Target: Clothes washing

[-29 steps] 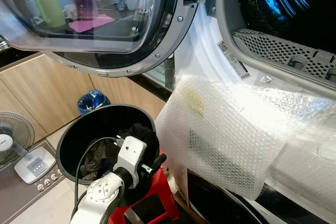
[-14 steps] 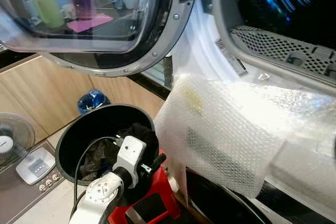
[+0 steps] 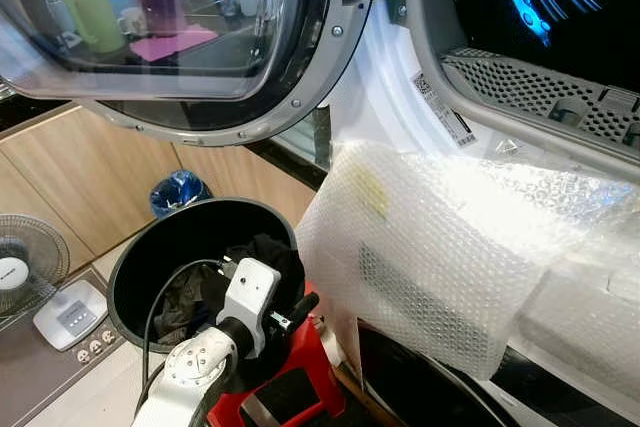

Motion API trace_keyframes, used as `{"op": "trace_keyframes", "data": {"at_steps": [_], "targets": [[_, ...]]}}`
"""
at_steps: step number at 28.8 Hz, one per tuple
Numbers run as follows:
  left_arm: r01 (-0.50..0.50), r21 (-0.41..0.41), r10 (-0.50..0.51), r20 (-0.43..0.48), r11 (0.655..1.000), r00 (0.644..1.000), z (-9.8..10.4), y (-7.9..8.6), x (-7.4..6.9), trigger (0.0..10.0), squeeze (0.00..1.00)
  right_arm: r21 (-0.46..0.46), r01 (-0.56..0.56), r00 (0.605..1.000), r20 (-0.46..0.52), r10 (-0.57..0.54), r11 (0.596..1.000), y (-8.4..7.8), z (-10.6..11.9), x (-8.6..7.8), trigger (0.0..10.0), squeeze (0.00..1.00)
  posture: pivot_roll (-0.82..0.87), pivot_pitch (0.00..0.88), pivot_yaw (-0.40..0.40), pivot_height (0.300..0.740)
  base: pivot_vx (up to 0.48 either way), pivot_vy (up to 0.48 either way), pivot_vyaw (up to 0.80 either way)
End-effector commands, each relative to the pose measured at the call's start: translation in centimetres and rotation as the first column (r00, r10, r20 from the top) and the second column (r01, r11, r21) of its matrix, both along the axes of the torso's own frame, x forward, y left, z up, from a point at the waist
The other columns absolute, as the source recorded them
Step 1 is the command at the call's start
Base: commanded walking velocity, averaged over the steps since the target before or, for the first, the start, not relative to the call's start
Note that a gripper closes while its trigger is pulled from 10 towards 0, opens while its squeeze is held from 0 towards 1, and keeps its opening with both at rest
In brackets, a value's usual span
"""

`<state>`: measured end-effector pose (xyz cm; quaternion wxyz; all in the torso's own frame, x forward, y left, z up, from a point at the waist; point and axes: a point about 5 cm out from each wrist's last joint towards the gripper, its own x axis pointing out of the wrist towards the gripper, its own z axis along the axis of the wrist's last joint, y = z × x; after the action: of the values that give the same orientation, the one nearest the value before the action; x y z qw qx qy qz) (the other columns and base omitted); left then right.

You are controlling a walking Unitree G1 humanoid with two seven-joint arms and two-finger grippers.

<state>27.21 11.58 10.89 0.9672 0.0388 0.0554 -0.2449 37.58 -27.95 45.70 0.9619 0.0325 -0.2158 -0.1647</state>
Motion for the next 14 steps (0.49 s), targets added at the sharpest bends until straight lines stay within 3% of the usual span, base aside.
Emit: {"op": "trace_keyframes", "data": {"at_steps": [1,3,4,5,9,11,14], "targets": [[0.009,0.005,-0.009,-0.025,1.000,1.000,-0.3,0.0,-0.2,10.0,0.00,0.035,-0.076,0.992,-0.100,0.079,0.997,1.0,-1.5,1.0,10.0,1.00,-0.08,0.090,0.081,0.740,0.000,0.000,0.00],[0.011,0.006,-0.011,-0.027,1.000,1.000,-0.4,0.0,-0.1,10.0,0.00,0.080,-0.124,0.983,-0.130,0.133,0.989,1.3,-1.8,1.2,10.0,1.00,-0.09,0.089,0.077,0.740,0.000,0.000,0.00],[0.012,0.008,-0.012,-0.028,1.000,1.000,-0.4,0.0,-0.1,10.0,0.00,0.100,-0.130,0.983,-0.115,0.141,0.987,1.2,-1.4,1.0,10.0,0.76,-0.09,0.089,0.077,0.740,0.000,0.000,0.00],[0.012,0.009,-0.012,-0.030,1.000,0.999,-0.5,0.0,0.0,10.0,0.00,0.111,-0.116,0.986,-0.107,0.128,0.987,0.9,-1.1,0.8,10.0,0.00,-0.11,0.088,0.075,0.740,0.000,0.000,0.00],[0.018,0.010,-0.018,-0.035,1.000,0.999,-0.6,-0.3,0.0,10.0,0.00,0.072,-0.122,0.986,-0.106,0.130,0.990,0.3,-0.3,0.2,10.0,0.00,-0.11,0.083,0.061,0.740,0.000,0.000,0.00],[0.019,0.008,-0.019,-0.038,1.000,0.999,-0.8,-0.4,0.0,10.0,0.00,0.084,-0.142,0.974,-0.165,0.155,0.986,0.3,-0.2,0.0,10.0,0.00,-0.12,0.080,0.046,0.740,0.000,0.000,0.00],[0.014,0.005,-0.014,-0.043,1.000,0.999,-0.9,-0.6,0.0,10.0,0.00,-0.001,-0.102,0.963,-0.251,0.099,0.995,0.0,-0.3,-0.2,10.0,0.00,-0.13,0.080,0.036,0.740,0.000,0.000,0.00]]}}
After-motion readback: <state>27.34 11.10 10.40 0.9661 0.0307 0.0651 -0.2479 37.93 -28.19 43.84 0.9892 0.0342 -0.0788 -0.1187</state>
